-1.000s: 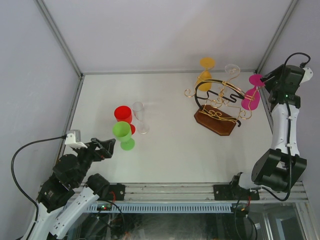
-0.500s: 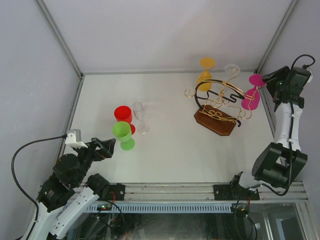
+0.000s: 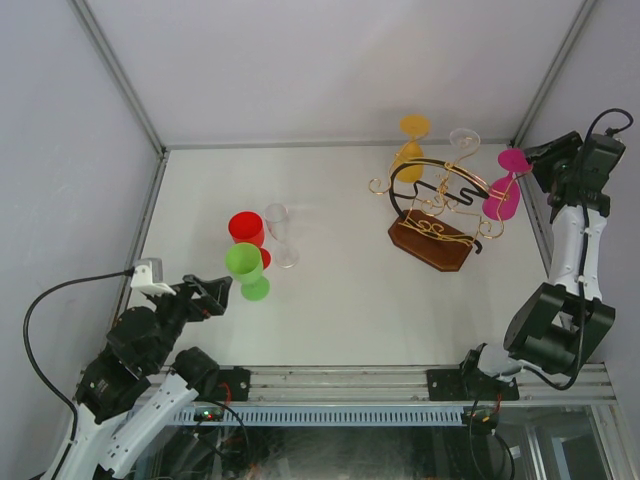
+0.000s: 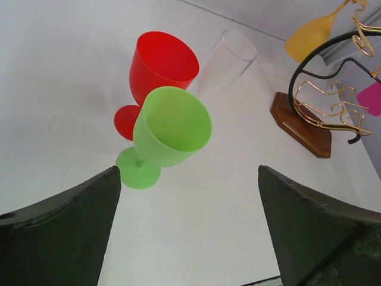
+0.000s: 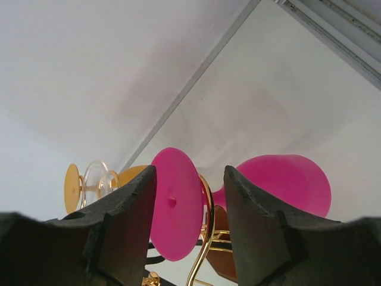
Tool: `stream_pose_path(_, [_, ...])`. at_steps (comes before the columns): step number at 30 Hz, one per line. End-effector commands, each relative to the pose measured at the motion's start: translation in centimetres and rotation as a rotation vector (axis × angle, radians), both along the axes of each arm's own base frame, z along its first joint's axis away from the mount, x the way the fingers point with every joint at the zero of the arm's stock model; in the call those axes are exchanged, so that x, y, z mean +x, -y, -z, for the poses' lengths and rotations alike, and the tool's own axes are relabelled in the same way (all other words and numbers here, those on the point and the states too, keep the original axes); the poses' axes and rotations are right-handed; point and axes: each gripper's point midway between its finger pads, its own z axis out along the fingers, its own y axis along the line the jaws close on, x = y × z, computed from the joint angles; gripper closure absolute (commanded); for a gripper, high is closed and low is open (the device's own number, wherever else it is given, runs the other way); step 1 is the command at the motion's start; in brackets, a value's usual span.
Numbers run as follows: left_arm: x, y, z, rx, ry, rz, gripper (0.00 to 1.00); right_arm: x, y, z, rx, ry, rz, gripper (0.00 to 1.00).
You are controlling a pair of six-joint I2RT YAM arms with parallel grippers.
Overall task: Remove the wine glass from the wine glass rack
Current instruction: Pick up the wine glass from the wine rack.
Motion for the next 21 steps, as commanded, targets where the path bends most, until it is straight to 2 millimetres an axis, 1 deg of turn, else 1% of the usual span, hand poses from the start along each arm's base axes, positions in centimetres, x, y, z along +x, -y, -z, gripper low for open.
stream_pose_path(1, [0.6,0.2,0.3,0.004,-0.005,-0.010,0.00,0.4,0.3,0.3,0.007,0.008,0.000,0.53])
stream_pose_path(2, [0.6,0.2,0.3,0.004,-0.004,-0.010,0.00,0.5,0.1,0.4,0.008,0.006,-0.005,0.53])
stream_pose_path(5, [0.6,0.3,0.2,0.004,-0.004,-0.009,0.00,0.5,0.1,0.7,0.003,-0.004,-0.014,0.60])
stream_pose_path(9, [0.6,0.3,0.3,0.007,-0.007,-0.007,0.00,0.4,0.1,0.9,-0.008,-0.011,-0.018,0.62])
stream_pose_path(12, [0.7,0.3,0.4,0.012,-0.012,-0.008,0.00,0.0,0.2,0.9,-0.006,-0.022,-0.003,0.62])
stream_pose_path(16, [0.8,0.3,0.5,0.017,-0.017,-0.011,0.00,-0.5,0.5,0.1,-0.024,0.001,0.026,0.65])
stream_pose_path(18, [0.8,0.3,0.6,0.021,-0.022,-0.011,0.00,-0.9,0.5,-0.2,-0.033,0.008,0.036,0.69])
stream_pose_path(21, [0.9,0.3,0.7,0.025,-0.027,-0.014,0.00,-1.3,0.4,-0.6,-0.044,0.014,0.037,0.69])
